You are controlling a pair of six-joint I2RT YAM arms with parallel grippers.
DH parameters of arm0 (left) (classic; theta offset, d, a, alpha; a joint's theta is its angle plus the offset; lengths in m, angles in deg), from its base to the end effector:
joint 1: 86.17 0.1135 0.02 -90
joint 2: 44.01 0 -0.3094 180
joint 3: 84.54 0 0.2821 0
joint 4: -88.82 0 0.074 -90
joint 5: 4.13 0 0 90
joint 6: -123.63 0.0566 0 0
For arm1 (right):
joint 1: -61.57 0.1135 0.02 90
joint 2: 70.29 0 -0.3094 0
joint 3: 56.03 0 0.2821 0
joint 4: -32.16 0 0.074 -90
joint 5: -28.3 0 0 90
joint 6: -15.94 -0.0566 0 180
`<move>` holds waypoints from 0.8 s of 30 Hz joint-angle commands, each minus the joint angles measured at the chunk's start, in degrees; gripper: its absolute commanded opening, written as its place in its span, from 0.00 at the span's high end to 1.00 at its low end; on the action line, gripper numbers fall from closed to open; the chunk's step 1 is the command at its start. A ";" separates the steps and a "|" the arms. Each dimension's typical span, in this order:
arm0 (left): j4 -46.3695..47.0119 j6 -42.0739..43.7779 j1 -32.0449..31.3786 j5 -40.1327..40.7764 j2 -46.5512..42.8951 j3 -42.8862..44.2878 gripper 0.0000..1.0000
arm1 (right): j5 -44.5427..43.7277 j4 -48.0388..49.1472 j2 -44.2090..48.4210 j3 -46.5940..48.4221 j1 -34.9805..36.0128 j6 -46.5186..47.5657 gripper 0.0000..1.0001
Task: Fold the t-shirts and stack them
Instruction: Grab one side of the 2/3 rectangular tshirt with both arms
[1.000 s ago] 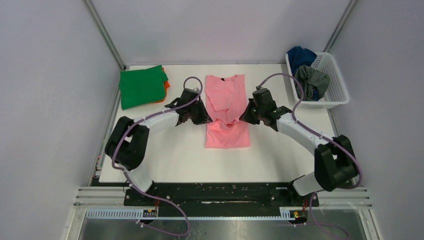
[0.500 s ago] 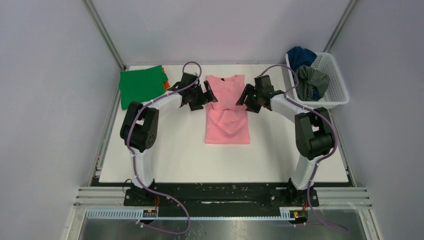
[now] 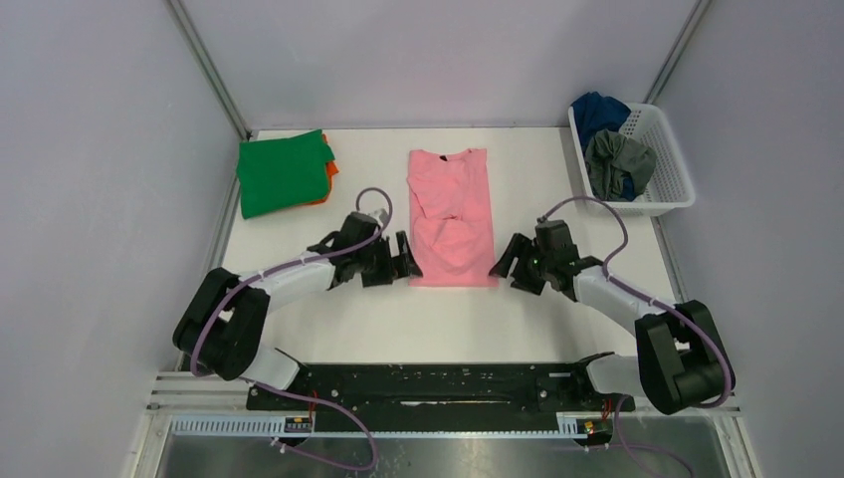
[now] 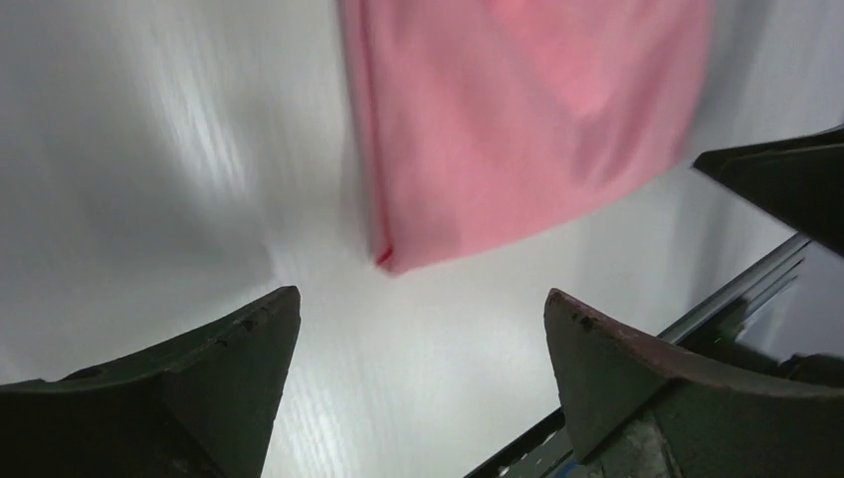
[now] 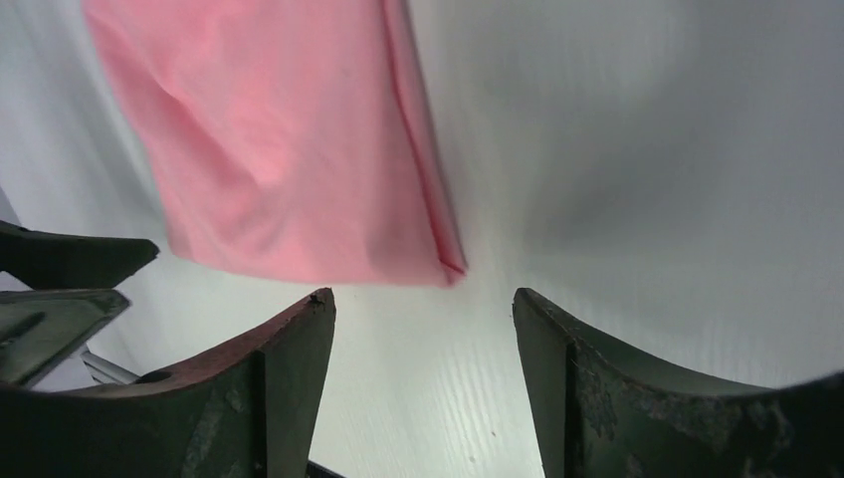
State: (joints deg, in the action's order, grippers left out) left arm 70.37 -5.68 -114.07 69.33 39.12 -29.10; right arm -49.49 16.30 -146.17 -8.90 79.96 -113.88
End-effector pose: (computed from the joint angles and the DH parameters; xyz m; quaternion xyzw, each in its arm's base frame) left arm 0.2767 -0.1648 0.1971 -0.0378 0.9188 -0.3157 0.2340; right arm 0.2656 0.1009 0.1870 0.1302 0.9090 0.2723 0.2875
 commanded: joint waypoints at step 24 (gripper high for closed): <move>6.26 -3.95 -6.54 -0.55 5.32 -7.48 1.00 | 6.03 4.63 -3.14 -7.22 5.02 -2.99 1.00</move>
State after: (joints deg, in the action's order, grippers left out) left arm 79.79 -10.34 -119.45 68.29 49.98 -31.59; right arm -44.07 26.45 -155.59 -12.47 82.76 -116.98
